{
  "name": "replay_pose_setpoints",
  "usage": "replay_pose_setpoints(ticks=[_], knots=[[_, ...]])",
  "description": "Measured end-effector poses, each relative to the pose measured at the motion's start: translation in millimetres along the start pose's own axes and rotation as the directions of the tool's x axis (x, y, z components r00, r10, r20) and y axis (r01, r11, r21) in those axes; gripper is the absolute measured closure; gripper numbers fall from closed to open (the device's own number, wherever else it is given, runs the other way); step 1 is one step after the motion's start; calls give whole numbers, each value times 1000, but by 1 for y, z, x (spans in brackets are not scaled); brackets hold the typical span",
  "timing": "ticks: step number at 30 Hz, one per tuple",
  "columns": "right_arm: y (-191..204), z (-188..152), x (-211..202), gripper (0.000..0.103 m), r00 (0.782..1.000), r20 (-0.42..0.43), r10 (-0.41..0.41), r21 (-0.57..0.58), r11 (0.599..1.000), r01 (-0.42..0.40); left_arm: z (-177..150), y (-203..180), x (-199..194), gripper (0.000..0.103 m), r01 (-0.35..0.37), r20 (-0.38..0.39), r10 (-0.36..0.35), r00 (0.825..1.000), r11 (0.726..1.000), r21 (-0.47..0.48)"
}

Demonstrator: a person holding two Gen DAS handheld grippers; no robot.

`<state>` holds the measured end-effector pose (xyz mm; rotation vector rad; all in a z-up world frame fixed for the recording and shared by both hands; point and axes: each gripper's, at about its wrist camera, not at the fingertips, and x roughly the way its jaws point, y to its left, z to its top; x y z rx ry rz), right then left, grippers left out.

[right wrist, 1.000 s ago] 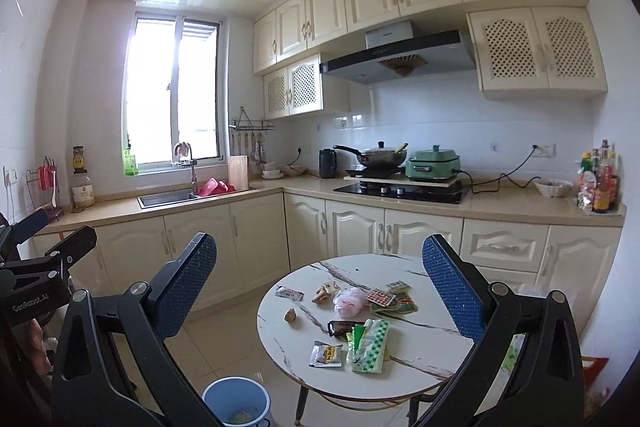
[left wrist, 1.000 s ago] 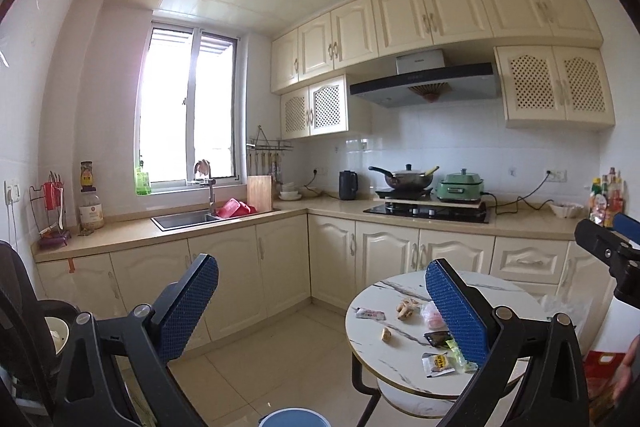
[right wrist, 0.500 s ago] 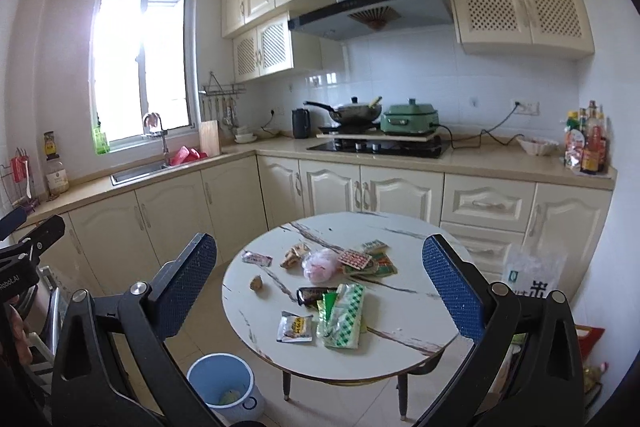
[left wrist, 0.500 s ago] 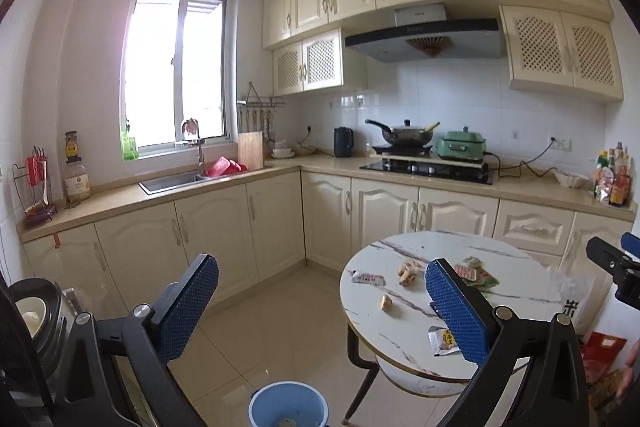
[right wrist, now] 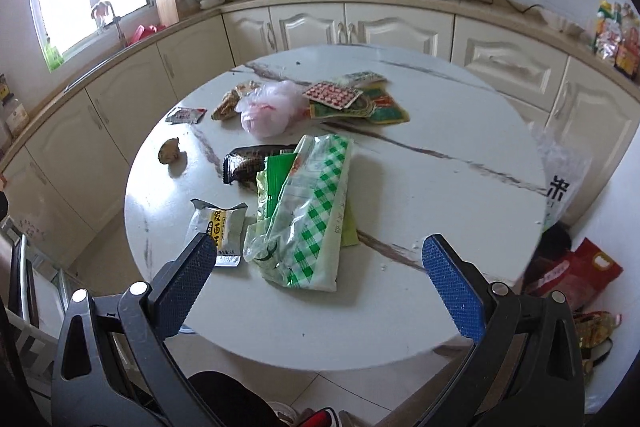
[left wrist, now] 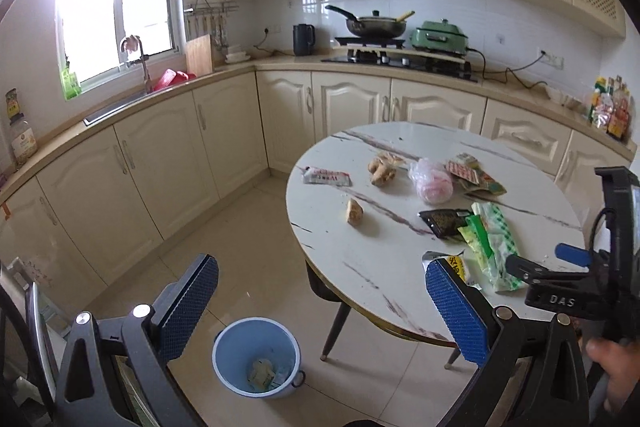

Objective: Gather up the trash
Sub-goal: 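Grasp the green-checked bag with the right gripper while the left grasps the noodle packet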

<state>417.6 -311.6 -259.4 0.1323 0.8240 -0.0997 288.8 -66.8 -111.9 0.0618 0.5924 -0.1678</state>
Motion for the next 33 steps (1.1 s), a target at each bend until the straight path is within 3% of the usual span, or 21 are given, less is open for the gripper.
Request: replay_pose_setpoints(ticks=[9, 11, 13, 14, 21, 23, 26, 33], knots=[[7, 15, 62, 0, 995, -104, -1, -139, 990, -13, 10, -10, 61, 1, 66, -93, -67, 993, 998, -13], [7, 15, 64, 12, 996, -92, 5, -166, 986, -20, 12, -14, 73, 1, 107, -129, -104, 986, 994, 13], [1, 18, 61, 32, 997, -73, 4, -163, 987, -16, 12, -23, 83, 1, 124, -148, -118, 982, 992, 32], [-5, 19, 59, 33, 997, -71, 35, -141, 989, -45, 13, -27, 88, 1, 130, -154, -122, 980, 991, 43], [-47, 21, 46, 35, 985, -20, 172, -11, 985, -172, 17, -51, 125, 1, 177, -206, -157, 966, 981, 83], [-58, 21, 47, 30, 980, -17, 197, 27, 980, -197, 17, -54, 135, 1, 177, -217, -155, 964, 981, 85], [-64, 21, 50, 31, 983, -19, 184, 22, 983, -183, 19, -59, 149, 1, 185, -227, -161, 960, 979, 89], [-49, 20, 54, 28, 993, -43, 110, -108, 988, -114, 14, -74, 153, 1, 174, -238, -148, 960, 981, 91]])
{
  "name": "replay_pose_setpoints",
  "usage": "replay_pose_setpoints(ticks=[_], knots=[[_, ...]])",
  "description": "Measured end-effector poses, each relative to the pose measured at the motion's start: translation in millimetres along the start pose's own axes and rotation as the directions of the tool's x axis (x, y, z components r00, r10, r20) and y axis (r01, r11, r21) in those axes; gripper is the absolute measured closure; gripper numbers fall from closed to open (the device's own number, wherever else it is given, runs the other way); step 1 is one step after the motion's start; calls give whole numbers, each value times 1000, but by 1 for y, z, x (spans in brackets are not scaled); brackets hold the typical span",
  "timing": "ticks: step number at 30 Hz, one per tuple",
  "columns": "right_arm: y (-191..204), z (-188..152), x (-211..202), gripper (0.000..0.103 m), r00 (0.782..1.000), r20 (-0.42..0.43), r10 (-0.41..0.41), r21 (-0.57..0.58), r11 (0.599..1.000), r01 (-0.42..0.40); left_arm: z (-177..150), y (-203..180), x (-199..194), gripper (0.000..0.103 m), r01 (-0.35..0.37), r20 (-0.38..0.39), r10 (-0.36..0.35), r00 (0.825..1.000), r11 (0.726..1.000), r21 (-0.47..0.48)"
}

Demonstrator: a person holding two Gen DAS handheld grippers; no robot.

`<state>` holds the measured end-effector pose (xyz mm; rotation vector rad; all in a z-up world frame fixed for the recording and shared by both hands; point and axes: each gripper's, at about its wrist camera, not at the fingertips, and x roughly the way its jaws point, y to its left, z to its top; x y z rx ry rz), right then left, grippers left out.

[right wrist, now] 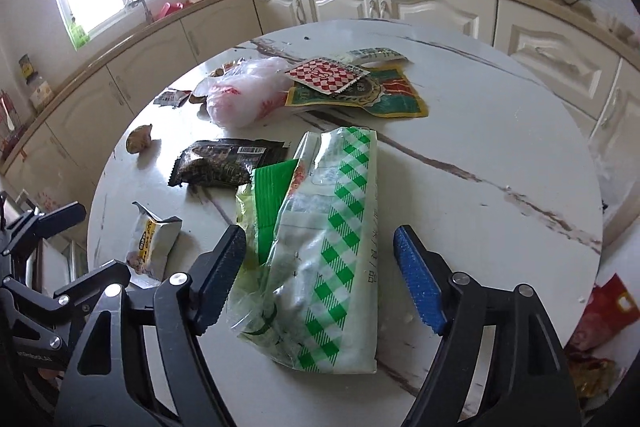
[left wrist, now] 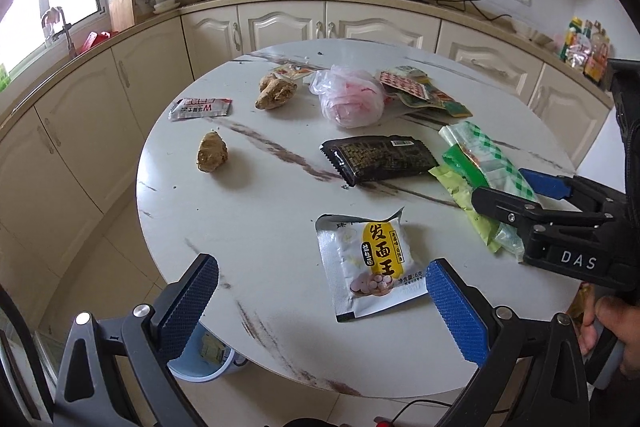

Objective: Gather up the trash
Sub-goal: 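Grasp the green-checked bag with the right gripper while the left grasps the noodle packet, then lift both held packets off the table and carry them over the blue bucket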

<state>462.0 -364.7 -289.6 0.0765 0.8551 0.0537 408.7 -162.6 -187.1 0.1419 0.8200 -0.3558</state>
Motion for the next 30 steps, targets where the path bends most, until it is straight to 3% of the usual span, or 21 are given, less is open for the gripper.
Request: replay_pose_setpoints(ticks=[2, 11, 14, 18, 19, 21, 22, 25, 26, 28, 30], knots=[[1, 1, 1, 44, 1000, 8, 3, -16, 1000, -3, 1, -6, 5, 1, 5, -9, -5, 1000, 1000, 2], [-25, -2, -13, 48, 997, 72, -1, 51, 999, -3, 4, -16, 29, 1, -1, -49, 2, 999, 1000, 19], [-31, -2, -21, 48, 996, 88, 0, 70, 998, -6, 4, -14, 31, 5, 3, -34, -3, 999, 1000, 4], [-31, -1, -30, 48, 994, 109, 21, 86, 996, -31, 5, -8, 28, 46, 24, 3, -24, 1000, 1000, 15], [-31, -1, -32, 48, 993, 115, 20, 87, 996, -30, 5, -8, 28, 52, 33, 7, -33, 999, 999, 19], [-29, 1, -35, 48, 992, 123, 23, 86, 996, -33, 3, -6, 29, 57, 40, 11, -40, 999, 999, 25], [-28, 2, -37, 48, 991, 132, 25, 86, 996, -36, 3, -5, 28, 65, 50, 16, -51, 999, 998, 27], [-22, 5, -42, 48, 989, 147, 28, 79, 996, -40, 2, -3, 27, 72, 72, 24, -72, 997, 997, 33], [-21, 6, -44, 48, 988, 152, 28, 76, 996, -40, 1, 0, 26, 74, 84, 29, -85, 996, 996, 27], [-16, 7, -48, 48, 987, 159, 28, 73, 997, -40, 2, 5, 19, 87, 122, 48, -122, 991, 993, 6], [-12, 8, -53, 48, 985, 171, 28, 70, 997, -40, 3, 9, 15, 91, 153, 55, -153, 987, 988, -3]])
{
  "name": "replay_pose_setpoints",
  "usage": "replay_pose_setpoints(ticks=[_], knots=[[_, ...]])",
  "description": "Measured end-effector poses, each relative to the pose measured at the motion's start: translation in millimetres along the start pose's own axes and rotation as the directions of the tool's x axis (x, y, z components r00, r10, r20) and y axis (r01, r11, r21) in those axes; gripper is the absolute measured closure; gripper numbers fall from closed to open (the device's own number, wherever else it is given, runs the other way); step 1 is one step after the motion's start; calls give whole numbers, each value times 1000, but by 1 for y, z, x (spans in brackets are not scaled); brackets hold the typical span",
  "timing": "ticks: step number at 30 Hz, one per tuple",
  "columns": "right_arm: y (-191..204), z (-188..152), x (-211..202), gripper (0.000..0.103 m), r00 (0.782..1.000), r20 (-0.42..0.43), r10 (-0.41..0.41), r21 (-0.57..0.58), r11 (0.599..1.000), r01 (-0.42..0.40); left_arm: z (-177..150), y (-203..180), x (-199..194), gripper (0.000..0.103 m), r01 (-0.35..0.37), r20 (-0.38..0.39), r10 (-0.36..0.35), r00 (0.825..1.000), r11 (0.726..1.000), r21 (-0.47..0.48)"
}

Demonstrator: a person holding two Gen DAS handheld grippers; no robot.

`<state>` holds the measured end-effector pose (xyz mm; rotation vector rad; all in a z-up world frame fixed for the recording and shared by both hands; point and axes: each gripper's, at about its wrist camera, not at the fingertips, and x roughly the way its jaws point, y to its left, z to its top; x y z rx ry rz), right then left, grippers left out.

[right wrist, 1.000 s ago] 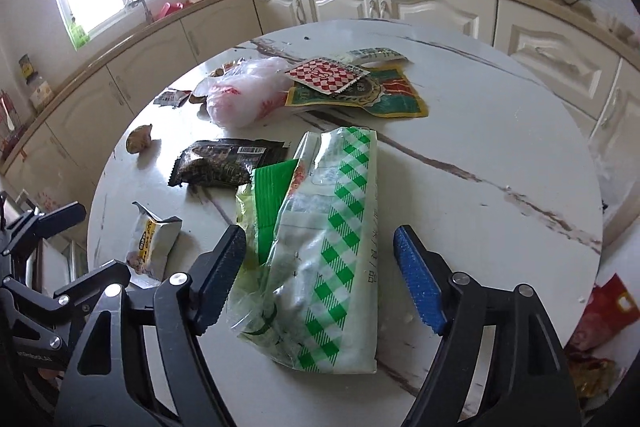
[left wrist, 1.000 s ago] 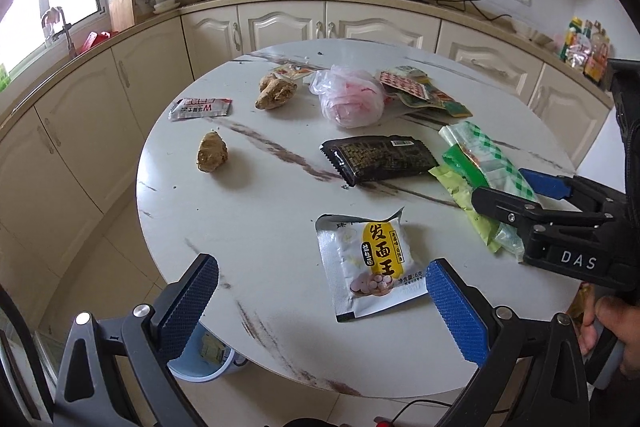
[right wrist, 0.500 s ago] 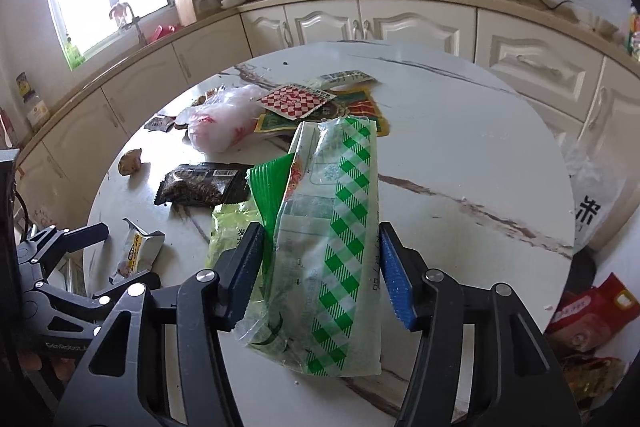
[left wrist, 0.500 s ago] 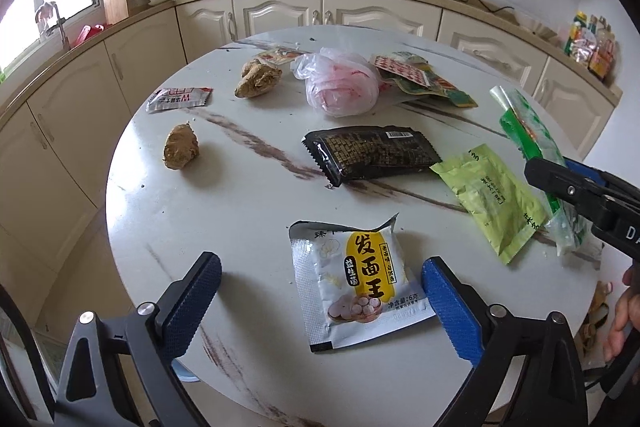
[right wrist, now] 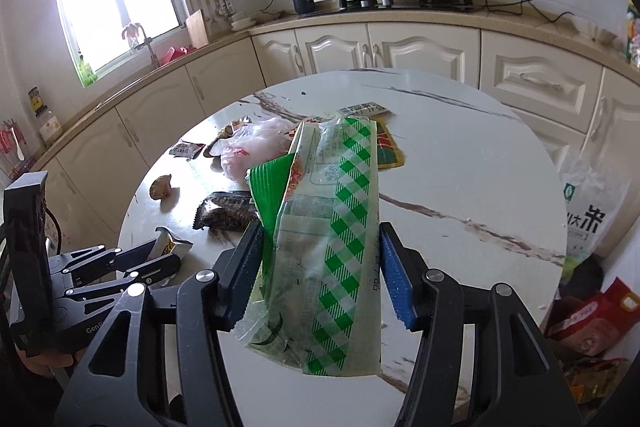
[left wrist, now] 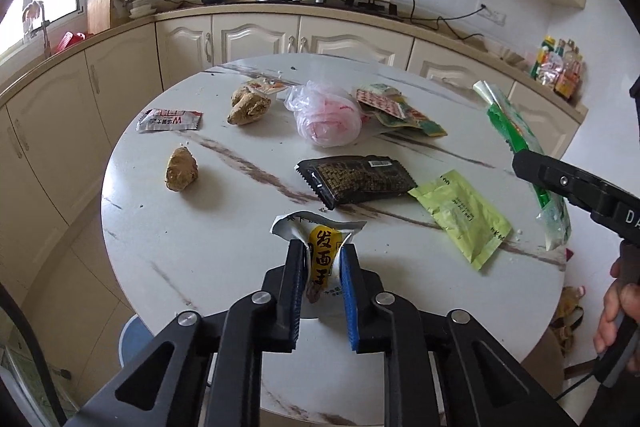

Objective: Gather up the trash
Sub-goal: 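Lift both held packets off the table and carry them over the blue bucket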

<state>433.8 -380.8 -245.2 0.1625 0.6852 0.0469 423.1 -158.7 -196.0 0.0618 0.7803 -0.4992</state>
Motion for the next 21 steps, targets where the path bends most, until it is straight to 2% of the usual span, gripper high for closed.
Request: replay_pose_setpoints(ticks=[9, 13, 16, 21], knots=[[43, 14, -11, 48, 999, 27, 25, -50, 998, -24, -1, 24, -30, 95, 70, 43, -68, 997, 996, -52], [78, 22, -6, 48, 997, 19, 69, -88, 994, -67, -1, 42, -64, 95, 60, 86, -54, 995, 996, -71], [120, 24, 3, 48, 992, 6, 128, -136, 983, -126, -6, 73, -97, 95, 27, 124, -14, 992, 995, -100], [209, 17, 38, 48, 964, -62, 257, -222, 939, -264, -29, 147, -150, 94, -103, 142, 129, 981, 978, -180]])
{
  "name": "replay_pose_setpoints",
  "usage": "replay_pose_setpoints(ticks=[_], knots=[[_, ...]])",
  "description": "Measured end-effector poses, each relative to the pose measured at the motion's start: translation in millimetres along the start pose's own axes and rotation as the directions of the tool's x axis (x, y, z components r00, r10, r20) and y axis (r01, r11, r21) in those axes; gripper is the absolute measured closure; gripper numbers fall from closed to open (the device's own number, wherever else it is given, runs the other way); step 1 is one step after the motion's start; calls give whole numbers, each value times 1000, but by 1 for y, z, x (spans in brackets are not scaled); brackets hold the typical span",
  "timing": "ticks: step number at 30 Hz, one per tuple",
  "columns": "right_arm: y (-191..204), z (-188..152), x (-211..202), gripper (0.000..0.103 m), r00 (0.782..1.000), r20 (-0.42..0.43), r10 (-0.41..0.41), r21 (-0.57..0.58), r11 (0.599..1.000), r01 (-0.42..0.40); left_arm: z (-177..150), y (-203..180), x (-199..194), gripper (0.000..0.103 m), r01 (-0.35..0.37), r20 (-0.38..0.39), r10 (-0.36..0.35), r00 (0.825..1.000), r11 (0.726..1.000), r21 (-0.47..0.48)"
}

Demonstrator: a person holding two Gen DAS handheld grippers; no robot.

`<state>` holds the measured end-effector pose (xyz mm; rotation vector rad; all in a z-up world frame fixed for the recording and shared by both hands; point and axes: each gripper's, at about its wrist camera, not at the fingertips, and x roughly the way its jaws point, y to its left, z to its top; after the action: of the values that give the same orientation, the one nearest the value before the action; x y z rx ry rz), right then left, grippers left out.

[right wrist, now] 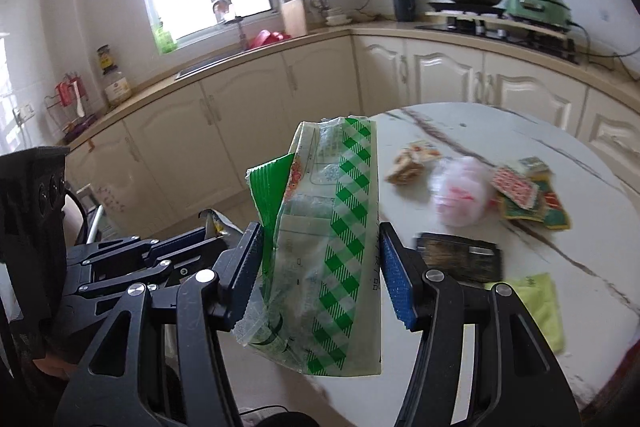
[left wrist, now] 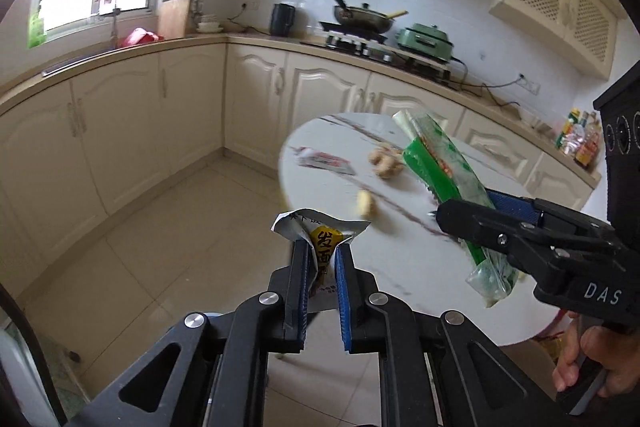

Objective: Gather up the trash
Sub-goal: 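Lift both held packets off the table and carry them over the blue bucket, then open both grippers over the blue bucket to drop the packets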

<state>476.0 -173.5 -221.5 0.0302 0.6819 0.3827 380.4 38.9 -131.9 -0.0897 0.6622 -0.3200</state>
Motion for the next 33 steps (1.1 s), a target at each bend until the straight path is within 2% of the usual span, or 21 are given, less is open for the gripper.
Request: replay_pose_setpoints(ticks=[3, 5, 9, 11, 17, 21, 25, 26, 29, 33], knots=[[48, 2, 46, 48, 996, -51, 79, -49, 995, -82, -10, 56, -17, 94, -101, -14, 101, 995, 993, -57], [76, -1, 79, 48, 988, -97, 117, -73, 990, -124, -20, 92, -22, 94, -145, -41, 141, 989, 984, -104], [115, -20, 153, 48, 965, -208, 158, -94, 979, -181, -46, 151, -9, 94, -213, -126, 193, 973, 961, -178], [125, -35, 194, 48, 948, -275, 163, -88, 977, -194, -57, 175, 7, 94, -220, -175, 185, 967, 952, -212], [112, -97, 311, 46, 877, -457, 152, -15, 984, -178, -90, 218, 73, 94, -215, -329, 120, 937, 939, -268], [95, -126, 362, 43, 837, -525, 155, 34, 986, -161, -102, 233, 120, 94, -215, -410, 87, 908, 936, -278], [79, -142, 392, 40, 819, -565, 102, 14, 993, -114, -107, 243, 157, 94, -217, -460, 67, 886, 935, -281], [75, -145, 395, 34, 818, -567, 101, 16, 994, -112, -104, 248, 164, 94, -218, -469, 66, 881, 935, -279], [62, -149, 403, 26, 817, -564, 120, 38, 992, -120, -112, 264, 181, 94, -219, -492, 58, 869, 936, -277], [53, -150, 405, 23, 822, -565, 73, 17, 997, -77, -115, 268, 207, 90, -220, -517, 45, 855, 933, -284]])
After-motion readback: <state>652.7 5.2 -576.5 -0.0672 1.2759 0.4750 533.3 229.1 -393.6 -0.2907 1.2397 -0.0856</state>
